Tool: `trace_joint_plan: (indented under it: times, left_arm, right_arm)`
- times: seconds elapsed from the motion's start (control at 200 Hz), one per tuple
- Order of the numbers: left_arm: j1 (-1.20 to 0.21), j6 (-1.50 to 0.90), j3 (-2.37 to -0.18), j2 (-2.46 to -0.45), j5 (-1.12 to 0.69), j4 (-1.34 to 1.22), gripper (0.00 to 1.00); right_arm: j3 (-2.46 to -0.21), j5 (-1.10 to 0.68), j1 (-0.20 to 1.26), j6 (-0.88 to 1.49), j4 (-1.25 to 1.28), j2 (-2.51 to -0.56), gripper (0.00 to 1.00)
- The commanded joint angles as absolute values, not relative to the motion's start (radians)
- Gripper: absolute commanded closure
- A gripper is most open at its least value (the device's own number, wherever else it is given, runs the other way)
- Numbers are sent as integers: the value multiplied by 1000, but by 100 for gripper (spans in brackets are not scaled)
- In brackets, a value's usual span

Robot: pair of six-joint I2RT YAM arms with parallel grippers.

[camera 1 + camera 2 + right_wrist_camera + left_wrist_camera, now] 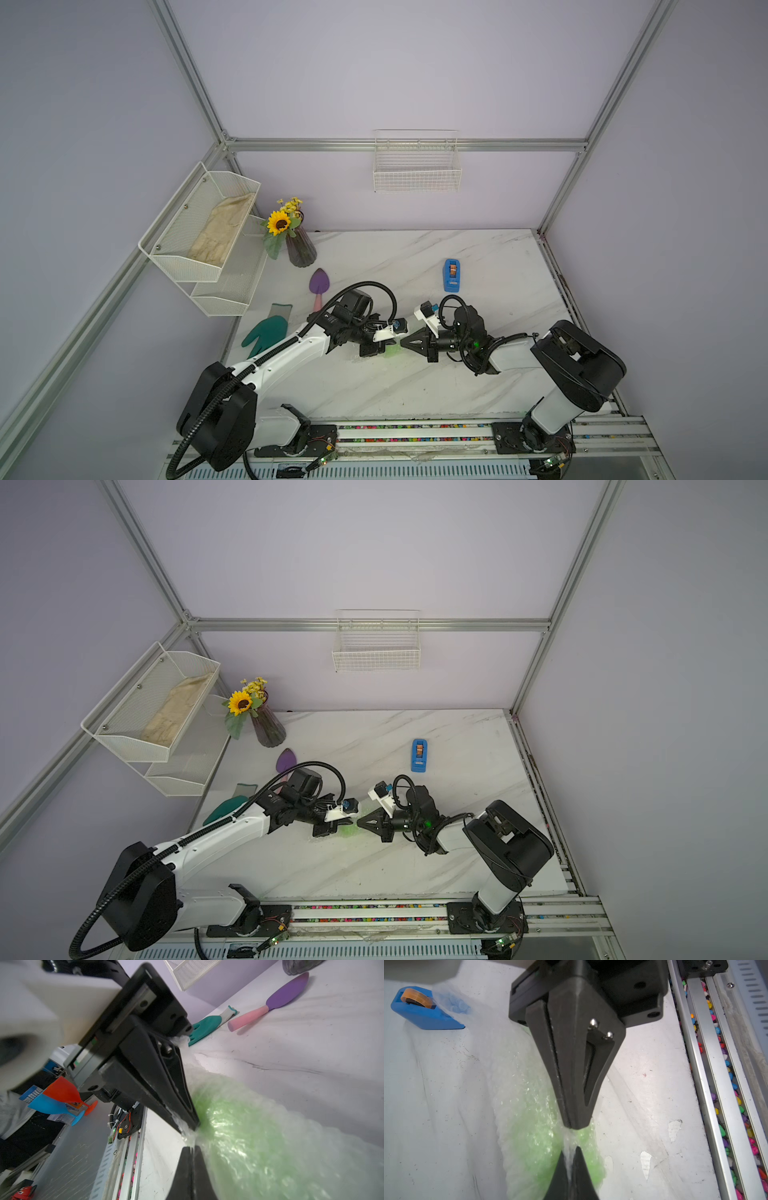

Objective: Wrap wine glasses in bubble wrap
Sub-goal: Stick the tape on the bubble wrap.

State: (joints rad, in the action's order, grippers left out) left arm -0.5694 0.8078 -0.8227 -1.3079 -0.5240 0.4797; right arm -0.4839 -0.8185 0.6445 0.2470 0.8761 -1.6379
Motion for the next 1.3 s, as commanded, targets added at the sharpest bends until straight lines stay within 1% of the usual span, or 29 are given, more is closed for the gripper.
trace_joint_plan:
  times: [0.0, 0.125, 0.255, 0.325, 0.46, 0.53, 0.595, 0.64, 0.645, 0.685, 0.72, 0.78, 0.8, 0.81, 0.825, 0.94, 1.055, 1.195, 1.275, 1.295]
  left_arm:
    - [-563, 826, -799, -1278, -551, 485, 94]
    - [-564, 826, -801, -1283, -551, 485, 94]
    - [-565, 827, -803, -1286, -554, 486, 94]
    - [-564, 827, -803, -1284, -557, 488, 94]
    - [-564, 827, -801, -1277, -546, 491, 94]
    - [-564, 827, -801, -1273, -542, 492, 94]
    - [-565, 826, -800, -1270, -539, 493, 94]
    - [-564, 826, -799, -1271, -536, 493, 94]
    - [-563, 827, -799, -1270, -535, 493, 94]
    - [-563, 827, -800, -1269, -533, 493, 94]
    - [-564, 827, -799, -1270, -532, 493, 94]
    - [-564, 826, -800, -1271, -531, 494, 94]
    - [-564, 827, -799, -1272, -531, 494, 94]
    - [-564, 826, -799, -1272, -531, 495, 94]
    - [-564, 826, -800, -1272, -531, 494, 94]
    - [-564, 827, -799, -1269, -532, 494, 94]
    - [-564, 828, -799, -1269, -532, 496, 94]
    - [-563, 830, -800, -1267, -530, 496, 94]
    - [-564, 831, -799, -1272, -531, 497, 94]
    - [-564, 831, -801, -1273, -531, 497, 94]
  right_arm:
    - [-494, -771, 646, 170, 940, -1611, 100]
    - [-488, -721, 646, 114, 926, -1586, 100]
    - [-516, -672, 645, 55, 874, -1611, 100]
    - [-541, -669, 646, 28, 831, -1632, 87]
    - [-562, -662, 646, -28, 751, -1626, 73]
    - [-562, -614, 646, -71, 693, -1592, 64]
    - [-568, -567, 646, -115, 623, -1554, 58]
    - [-570, -522, 647, -143, 576, -1526, 53]
    - [-571, -510, 647, -150, 566, -1520, 51]
    - [-576, -477, 647, -179, 520, -1503, 45]
    - [-583, -445, 649, -201, 475, -1494, 41]
    - [-566, -401, 650, -179, 502, -1480, 24]
    - [-563, -398, 652, -182, 506, -1476, 15]
    - [-563, -397, 654, -182, 505, -1475, 7]
    - [-564, -390, 656, -181, 502, -1478, 4]
    - [-582, -325, 661, -155, 497, -1486, 3]
    - [-589, -251, 661, -131, 484, -1435, 3]
    - [-669, -245, 661, -126, 342, -1348, 3]
    - [-736, -252, 661, -116, 258, -1365, 3]
    - [-750, -254, 661, -113, 243, -1395, 3]
